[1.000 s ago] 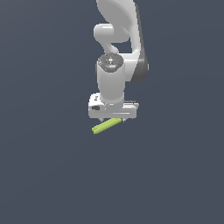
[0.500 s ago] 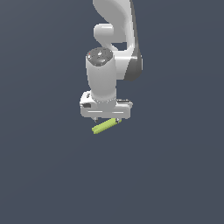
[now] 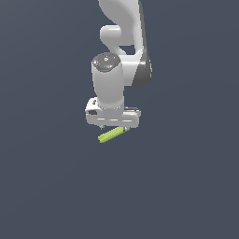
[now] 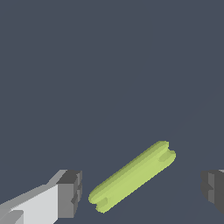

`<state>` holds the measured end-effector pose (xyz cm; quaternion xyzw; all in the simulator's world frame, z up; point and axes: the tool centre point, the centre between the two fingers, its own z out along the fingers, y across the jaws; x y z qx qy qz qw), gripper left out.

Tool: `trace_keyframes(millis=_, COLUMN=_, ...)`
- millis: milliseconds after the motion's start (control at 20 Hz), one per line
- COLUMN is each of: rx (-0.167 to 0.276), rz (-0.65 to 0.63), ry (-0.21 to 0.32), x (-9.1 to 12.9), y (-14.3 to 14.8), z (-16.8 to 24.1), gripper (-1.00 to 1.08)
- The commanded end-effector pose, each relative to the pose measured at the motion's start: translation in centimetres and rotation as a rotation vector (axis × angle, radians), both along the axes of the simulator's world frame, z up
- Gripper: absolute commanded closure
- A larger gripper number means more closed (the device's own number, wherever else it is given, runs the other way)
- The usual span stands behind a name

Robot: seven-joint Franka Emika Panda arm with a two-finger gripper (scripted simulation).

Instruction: Pick up the object and move it to a goal position.

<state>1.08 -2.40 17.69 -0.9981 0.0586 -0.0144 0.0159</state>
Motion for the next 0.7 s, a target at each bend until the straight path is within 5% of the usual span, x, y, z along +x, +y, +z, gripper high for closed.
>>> trace_keyframes(millis=0, rx=0.001, rz=-0.030, ry=0.002, x=-0.2, y=0.0, z=-0.4, gripper=-0.92)
trace_keyframes(millis=650, rx=0.006, rz=-0.327, ry=0.022, x=-2.5, y=0.2, z=-4.4, gripper=-0.92)
